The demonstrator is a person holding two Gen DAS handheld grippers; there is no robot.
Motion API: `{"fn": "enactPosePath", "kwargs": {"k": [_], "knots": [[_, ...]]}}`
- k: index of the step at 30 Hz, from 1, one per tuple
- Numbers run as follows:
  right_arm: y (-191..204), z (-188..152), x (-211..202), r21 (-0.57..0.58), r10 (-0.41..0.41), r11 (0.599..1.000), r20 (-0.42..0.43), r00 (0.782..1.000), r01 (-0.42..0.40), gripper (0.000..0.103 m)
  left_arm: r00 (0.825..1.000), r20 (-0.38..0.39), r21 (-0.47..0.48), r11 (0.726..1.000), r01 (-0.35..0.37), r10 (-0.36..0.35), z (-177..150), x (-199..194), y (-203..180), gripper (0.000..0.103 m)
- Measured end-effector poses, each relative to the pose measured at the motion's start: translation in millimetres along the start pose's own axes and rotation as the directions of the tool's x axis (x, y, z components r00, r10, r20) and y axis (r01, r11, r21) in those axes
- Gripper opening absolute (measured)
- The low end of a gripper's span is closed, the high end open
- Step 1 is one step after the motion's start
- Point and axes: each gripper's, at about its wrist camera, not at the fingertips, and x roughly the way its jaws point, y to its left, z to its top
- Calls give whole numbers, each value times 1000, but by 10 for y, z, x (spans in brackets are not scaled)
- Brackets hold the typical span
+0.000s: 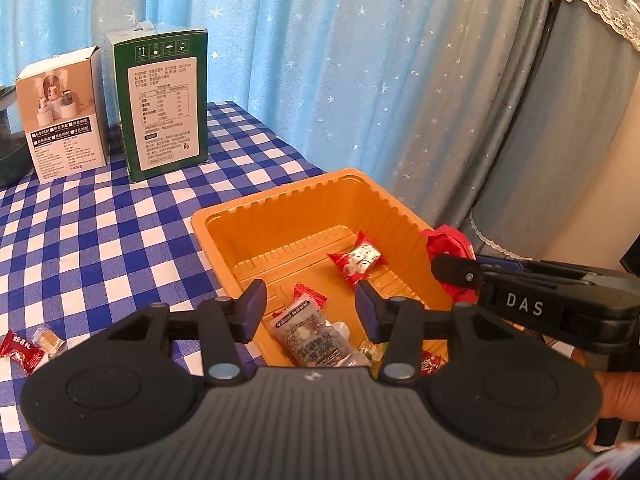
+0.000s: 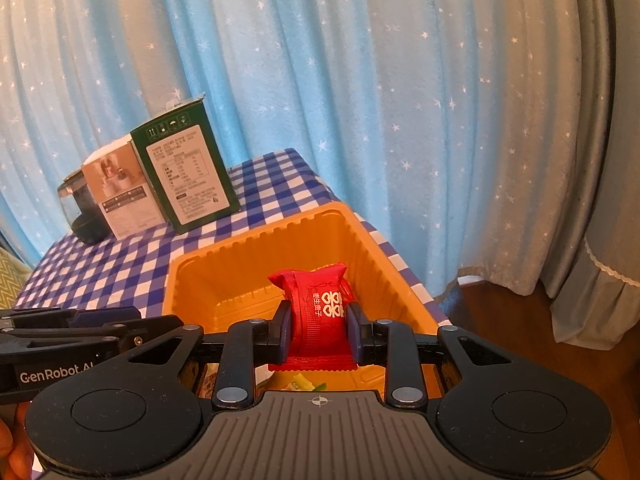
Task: Organize snacks
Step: 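Open both tools to drop the red pastries into the orange tray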
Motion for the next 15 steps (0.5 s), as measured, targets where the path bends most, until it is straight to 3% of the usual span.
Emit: {"fn": "enactPosePath", "kwargs": {"k": [12, 14, 15], "knots": [[-42, 27, 4, 38, 25, 999, 25, 999, -26, 29, 1000, 0, -2, 1000, -10, 10, -19, -21, 29, 45], [-72, 44, -1, 66, 37, 997, 32, 999, -39, 46, 1000, -5, 5, 1000, -22, 22, -25, -17, 32, 45], [-85, 48, -9, 78, 29, 996, 38, 999, -32, 66, 1000, -7, 6, 1000, -25, 26, -29, -17, 38, 45]]}}
